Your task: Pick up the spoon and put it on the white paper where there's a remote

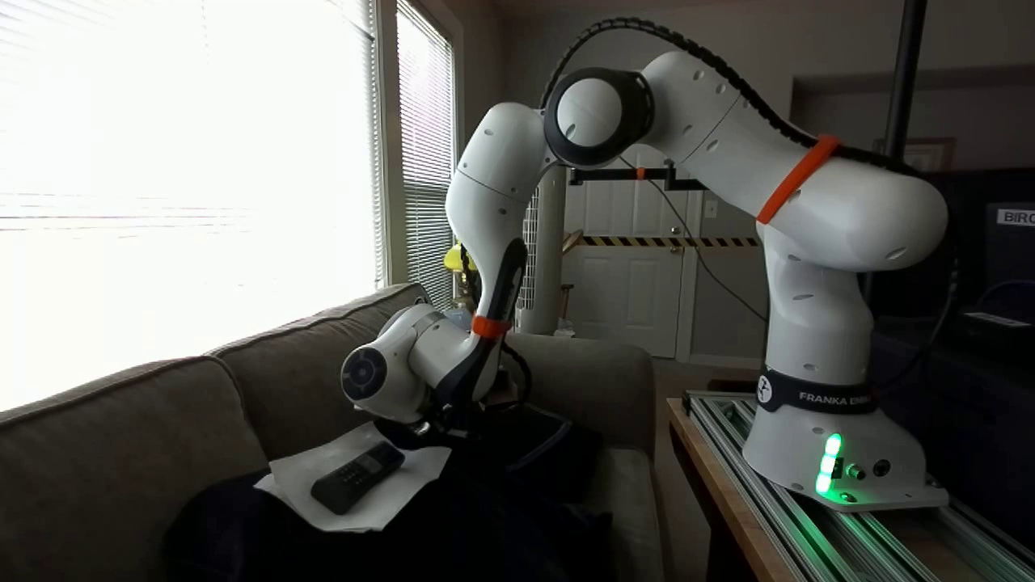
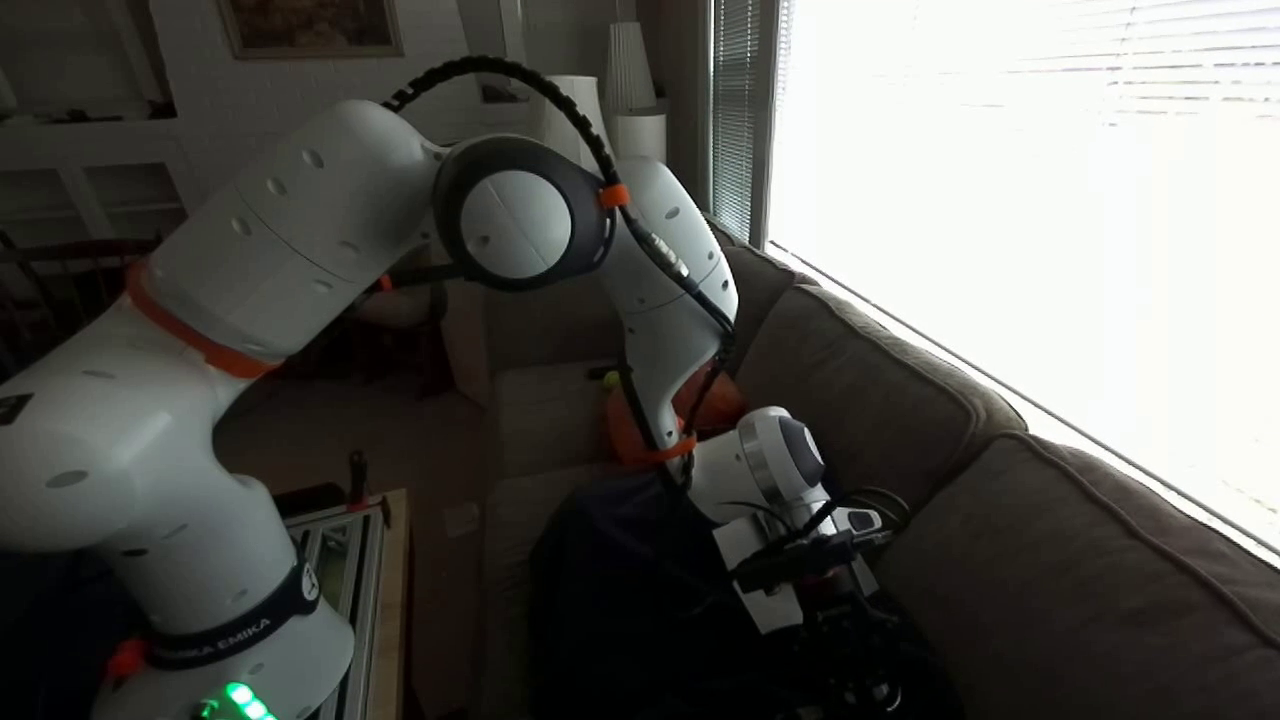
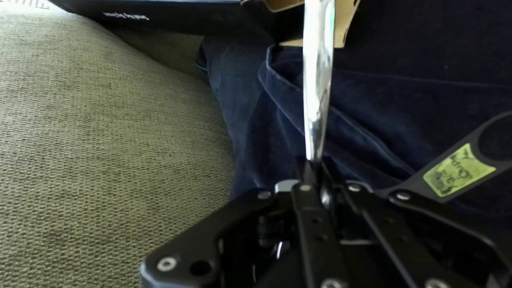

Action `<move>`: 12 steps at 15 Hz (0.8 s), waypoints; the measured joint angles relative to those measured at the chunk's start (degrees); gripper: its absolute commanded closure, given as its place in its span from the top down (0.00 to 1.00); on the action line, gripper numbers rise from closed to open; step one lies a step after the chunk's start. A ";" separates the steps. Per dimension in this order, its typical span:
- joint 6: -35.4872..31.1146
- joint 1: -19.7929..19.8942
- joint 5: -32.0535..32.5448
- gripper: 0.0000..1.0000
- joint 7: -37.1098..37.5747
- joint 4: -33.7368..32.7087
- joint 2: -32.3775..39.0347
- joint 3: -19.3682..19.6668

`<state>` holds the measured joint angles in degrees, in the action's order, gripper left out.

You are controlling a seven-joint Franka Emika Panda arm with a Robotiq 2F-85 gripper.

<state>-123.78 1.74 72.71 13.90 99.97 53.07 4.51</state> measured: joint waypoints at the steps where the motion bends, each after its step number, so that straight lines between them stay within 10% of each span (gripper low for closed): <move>1: 0.01 0.00 0.00 0.02 -0.19 0.00 0.00 0.05; 12: 7.23 -3.17 5.43 0.02 -1.39 0.23 0.74 0.84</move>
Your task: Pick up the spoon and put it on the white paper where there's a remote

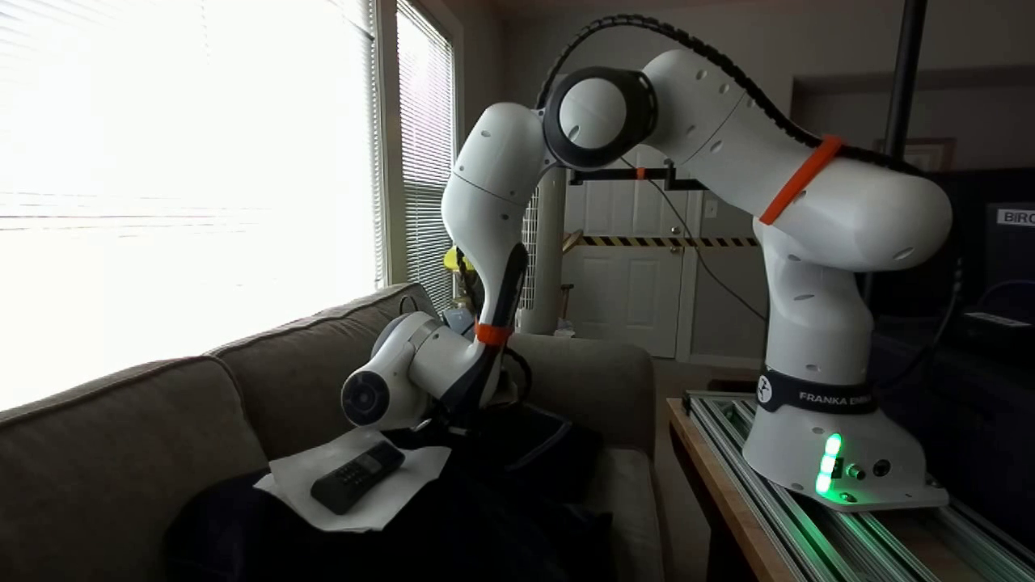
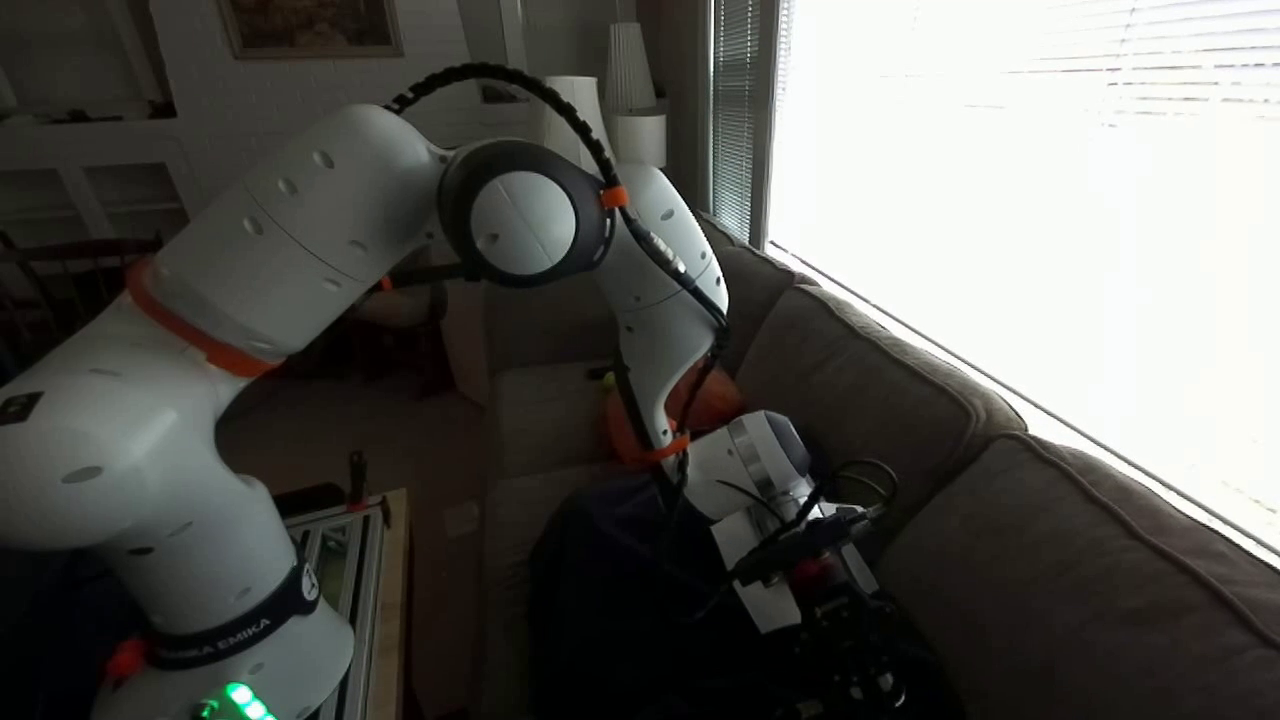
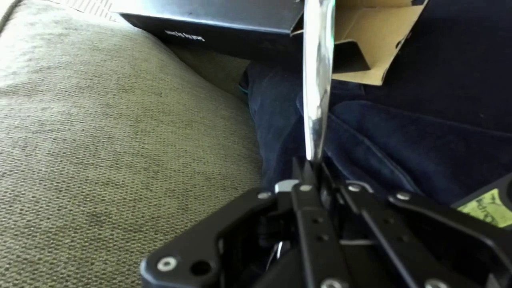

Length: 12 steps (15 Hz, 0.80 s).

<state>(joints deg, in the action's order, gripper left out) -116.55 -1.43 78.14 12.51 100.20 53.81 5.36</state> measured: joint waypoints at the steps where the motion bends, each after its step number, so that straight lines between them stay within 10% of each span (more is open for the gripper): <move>1: 0.88 -0.26 0.80 0.02 -0.20 0.02 0.13 0.00; 12: 7.99 -1.67 10.82 0.02 -3.12 0.21 2.35 -0.36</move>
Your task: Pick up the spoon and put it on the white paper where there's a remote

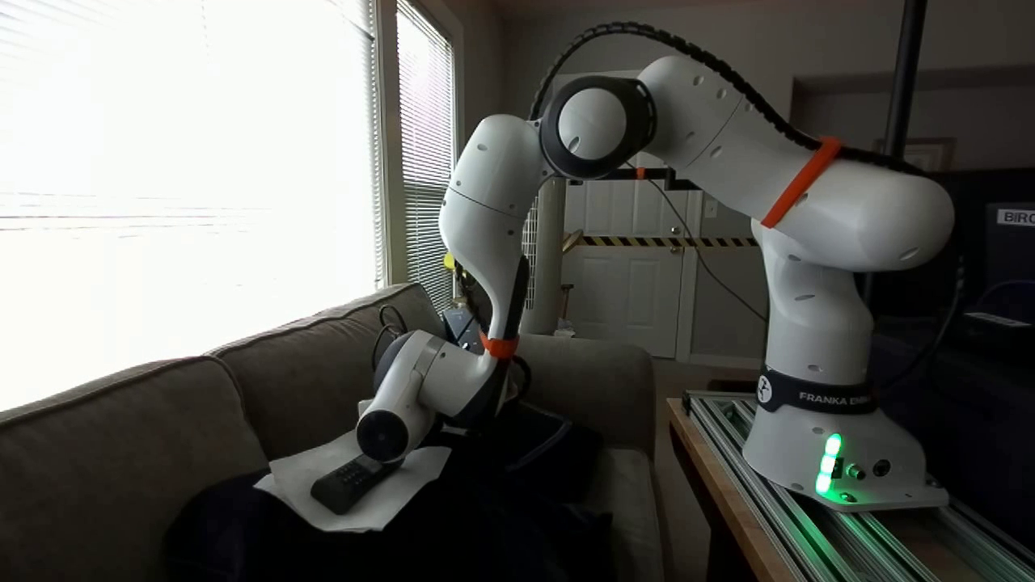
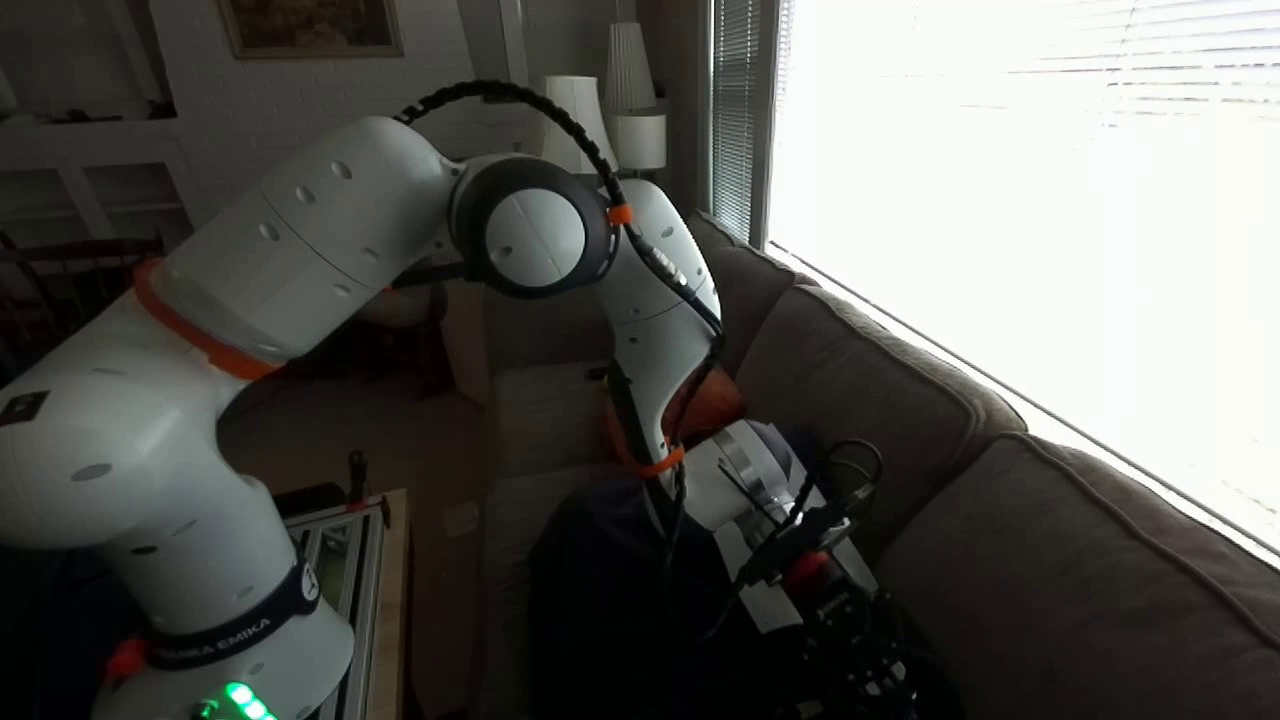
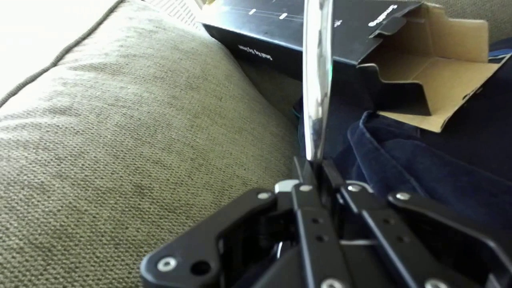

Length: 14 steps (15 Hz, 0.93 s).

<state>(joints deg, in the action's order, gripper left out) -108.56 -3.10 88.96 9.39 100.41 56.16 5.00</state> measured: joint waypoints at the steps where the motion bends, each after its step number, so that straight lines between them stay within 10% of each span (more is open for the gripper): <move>1: 0.24 0.00 0.71 0.02 -0.35 0.01 0.34 -0.11; 14: 3.80 -0.04 8.61 0.02 -5.15 0.01 2.53 -0.31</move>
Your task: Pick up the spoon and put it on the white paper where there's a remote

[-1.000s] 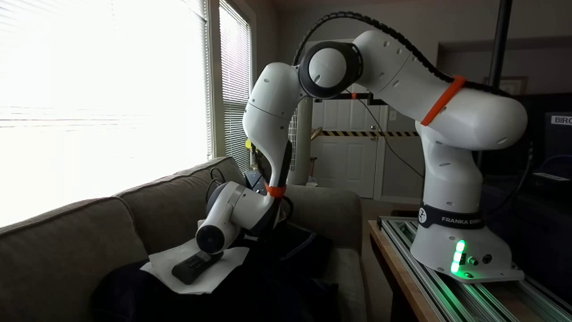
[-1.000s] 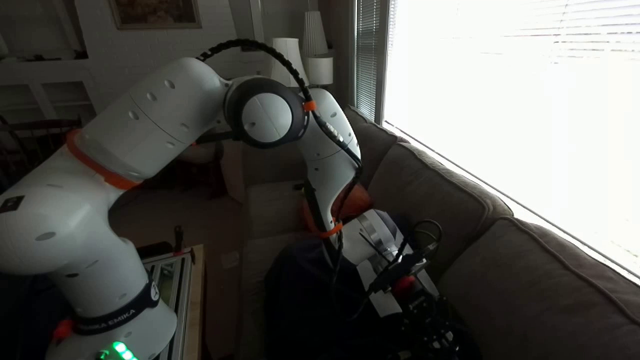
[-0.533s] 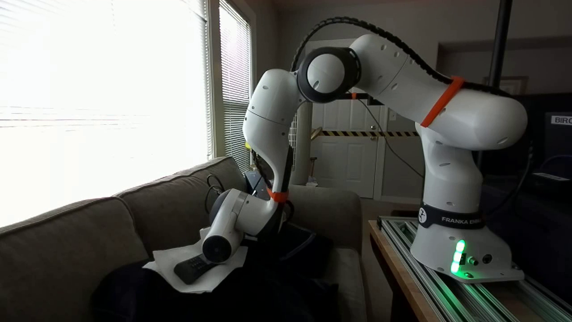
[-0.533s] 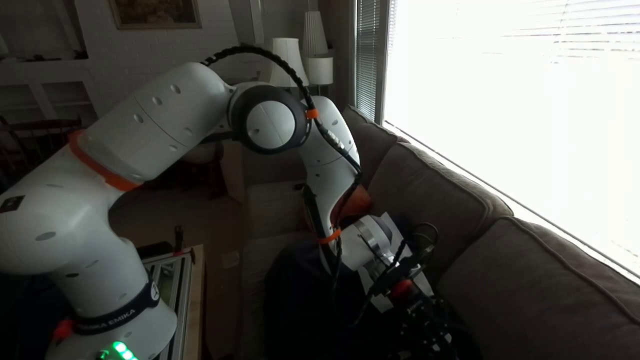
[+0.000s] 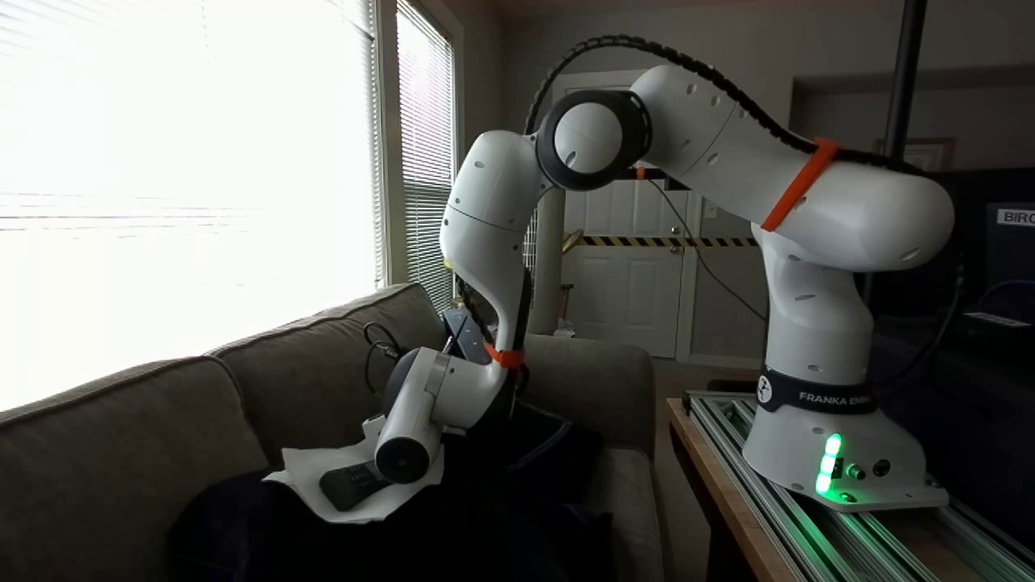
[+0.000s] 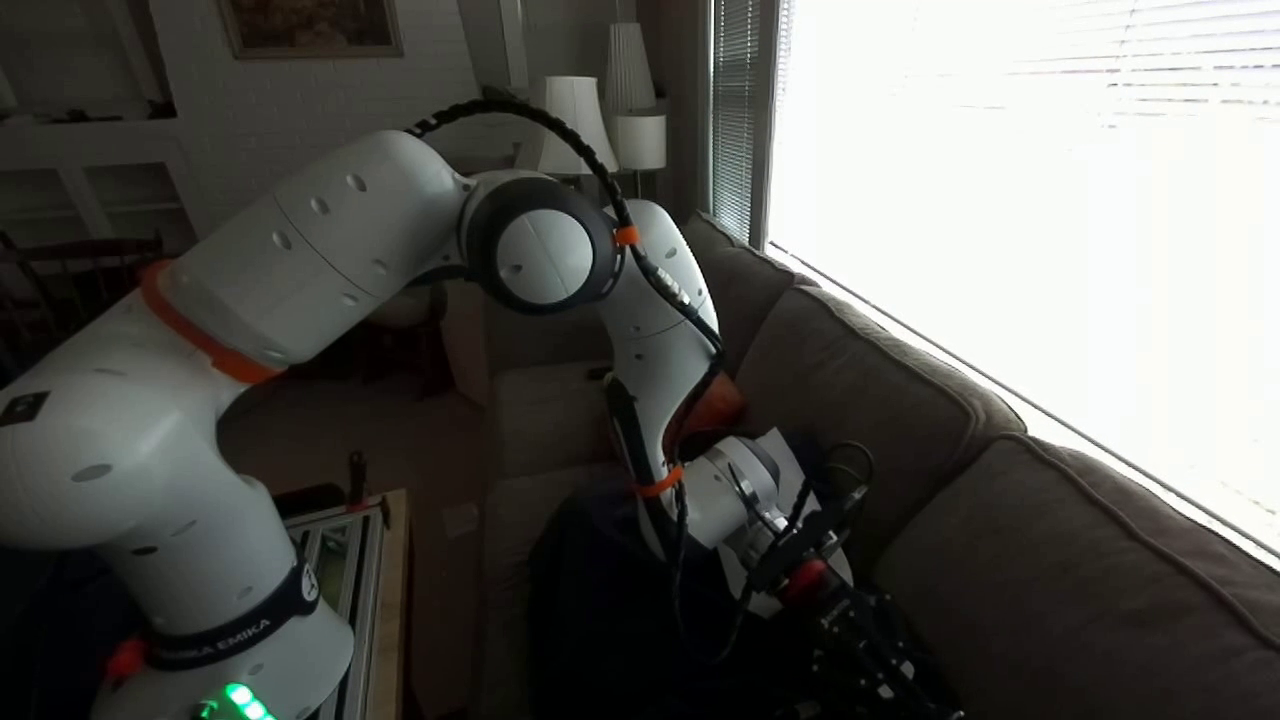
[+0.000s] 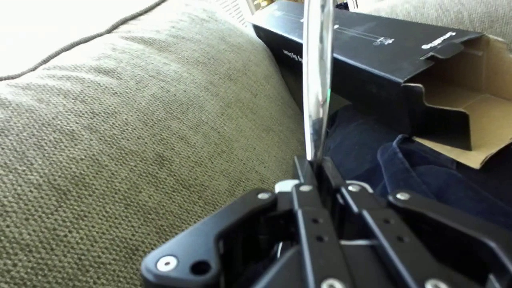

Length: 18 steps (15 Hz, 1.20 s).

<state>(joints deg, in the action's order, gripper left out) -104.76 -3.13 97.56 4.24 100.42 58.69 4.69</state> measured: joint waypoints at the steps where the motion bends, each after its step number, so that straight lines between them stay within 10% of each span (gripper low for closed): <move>1: 0.31 0.00 0.31 0.02 -0.22 0.00 0.15 -0.07; 18: 0.60 0.51 0.58 0.02 -0.44 -0.01 1.03 -2.27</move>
<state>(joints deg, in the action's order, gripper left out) -104.17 -2.63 98.15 3.80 100.41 59.72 2.42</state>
